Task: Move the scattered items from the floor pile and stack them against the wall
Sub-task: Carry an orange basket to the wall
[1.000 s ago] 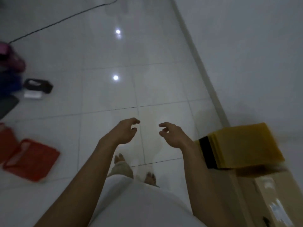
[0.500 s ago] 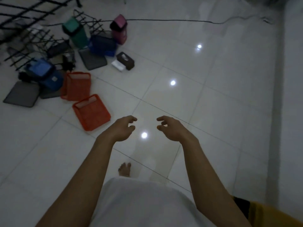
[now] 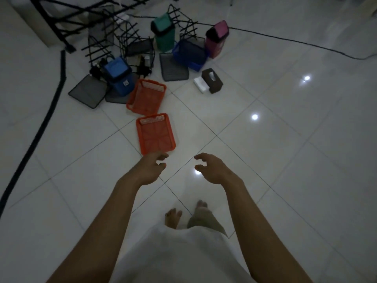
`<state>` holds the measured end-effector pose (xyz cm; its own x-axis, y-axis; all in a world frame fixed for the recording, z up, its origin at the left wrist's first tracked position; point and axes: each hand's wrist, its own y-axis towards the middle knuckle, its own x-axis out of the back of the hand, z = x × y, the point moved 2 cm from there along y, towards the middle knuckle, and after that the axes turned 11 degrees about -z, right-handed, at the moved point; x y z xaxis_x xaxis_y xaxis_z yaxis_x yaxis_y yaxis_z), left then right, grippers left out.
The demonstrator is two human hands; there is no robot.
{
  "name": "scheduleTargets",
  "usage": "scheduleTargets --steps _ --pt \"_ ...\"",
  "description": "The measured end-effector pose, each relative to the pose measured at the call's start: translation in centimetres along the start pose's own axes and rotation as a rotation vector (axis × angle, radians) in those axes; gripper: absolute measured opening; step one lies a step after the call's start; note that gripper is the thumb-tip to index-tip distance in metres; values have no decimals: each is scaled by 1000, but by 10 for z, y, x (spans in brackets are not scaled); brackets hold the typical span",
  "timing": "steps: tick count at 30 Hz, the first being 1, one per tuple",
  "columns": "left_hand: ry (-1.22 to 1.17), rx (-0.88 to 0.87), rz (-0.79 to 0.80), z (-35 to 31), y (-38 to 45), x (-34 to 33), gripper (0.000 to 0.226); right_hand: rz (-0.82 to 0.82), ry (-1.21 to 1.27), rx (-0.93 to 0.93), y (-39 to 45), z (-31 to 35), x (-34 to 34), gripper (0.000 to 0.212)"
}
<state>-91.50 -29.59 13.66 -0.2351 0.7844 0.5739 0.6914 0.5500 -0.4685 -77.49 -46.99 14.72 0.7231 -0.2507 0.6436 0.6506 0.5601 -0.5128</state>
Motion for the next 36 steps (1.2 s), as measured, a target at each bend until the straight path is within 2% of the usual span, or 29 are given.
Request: scheduleTargets --steps 8,19,23,31,34,36 --pt "-95 119 -89 24 32 -2 34 205 -106 93 79 9 -18 42" --pt "-112 236 -50 99 118 -49 32 338 -156 88 199 -26 -85 39" --pt "-111 287 -18 159 170 -79 32 319 -158 90 258 -49 -137 38" --pt "16 240 -9 297 296 -178 29 279 -292 177 394 -120 -291 45" --pt "113 195 -7 350 342 -223 38 217 -379 233 442 -149 -344 51" --pt "228 125 -67 379 371 -248 49 112 -463 320 471 -165 -374 56"
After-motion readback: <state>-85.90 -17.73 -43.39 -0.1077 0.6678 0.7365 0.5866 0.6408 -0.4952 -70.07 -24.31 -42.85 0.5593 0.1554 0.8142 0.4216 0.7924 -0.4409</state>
